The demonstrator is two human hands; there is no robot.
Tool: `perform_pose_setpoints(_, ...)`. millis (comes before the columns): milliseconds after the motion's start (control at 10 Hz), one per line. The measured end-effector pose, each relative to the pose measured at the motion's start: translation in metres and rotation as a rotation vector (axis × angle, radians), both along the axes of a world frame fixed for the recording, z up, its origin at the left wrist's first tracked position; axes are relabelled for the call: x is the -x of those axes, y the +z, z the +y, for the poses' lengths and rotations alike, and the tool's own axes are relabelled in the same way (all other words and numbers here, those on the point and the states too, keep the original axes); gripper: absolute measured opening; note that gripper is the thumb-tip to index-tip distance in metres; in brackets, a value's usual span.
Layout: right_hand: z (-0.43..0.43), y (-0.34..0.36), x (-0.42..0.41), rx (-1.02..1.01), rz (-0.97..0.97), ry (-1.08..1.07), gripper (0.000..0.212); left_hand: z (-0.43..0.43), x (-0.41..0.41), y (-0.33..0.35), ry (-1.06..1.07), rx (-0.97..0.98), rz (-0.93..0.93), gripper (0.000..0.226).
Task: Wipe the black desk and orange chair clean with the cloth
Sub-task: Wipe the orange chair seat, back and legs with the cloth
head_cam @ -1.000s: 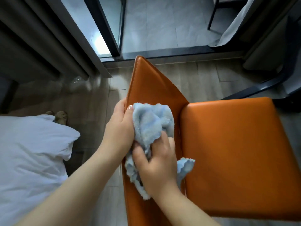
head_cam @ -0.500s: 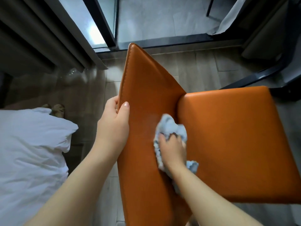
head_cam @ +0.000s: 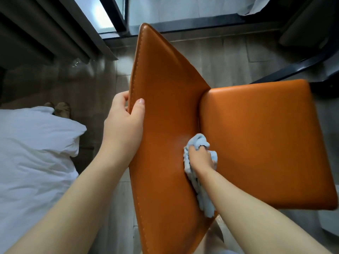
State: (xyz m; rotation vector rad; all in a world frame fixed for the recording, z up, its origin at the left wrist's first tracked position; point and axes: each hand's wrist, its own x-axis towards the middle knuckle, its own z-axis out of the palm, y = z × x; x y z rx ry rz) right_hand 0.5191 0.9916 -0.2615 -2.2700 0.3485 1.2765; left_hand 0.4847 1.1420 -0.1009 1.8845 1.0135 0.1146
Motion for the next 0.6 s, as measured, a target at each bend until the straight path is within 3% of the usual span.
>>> perform_pose_setpoints(100,0.014,0.005,-0.005,-0.087,-0.177,0.004,0.043,0.001,0.000,0.000,0.017,0.009,-0.012,0.017)
perform_pose_setpoints(200,0.039,0.022,-0.035,-0.406,-0.470,-0.088,0.031,0.002,0.000,-0.002,0.015,0.017,-0.013,0.017)
perform_pose_setpoints(300,0.035,0.003,-0.050,-0.380,-0.390,0.028,0.025,0.002,-0.001,-0.001,0.013,0.025,-0.031,0.017)
perform_pose_setpoints(400,-0.021,-0.043,-0.007,-0.106,0.022,0.142,0.043,0.001,-0.001,0.000,-0.004,0.035,-0.041,0.016)
perform_pose_setpoints(500,-0.051,-0.056,0.036,-0.169,0.145,0.175,0.011,0.001,0.000,0.000,-0.007,0.057,-0.048,0.016)
perform_pose_setpoints(600,-0.030,-0.065,0.004,-0.272,-0.122,-0.301,0.021,0.001,-0.001,0.000,-0.002,0.073,-0.057,0.015)
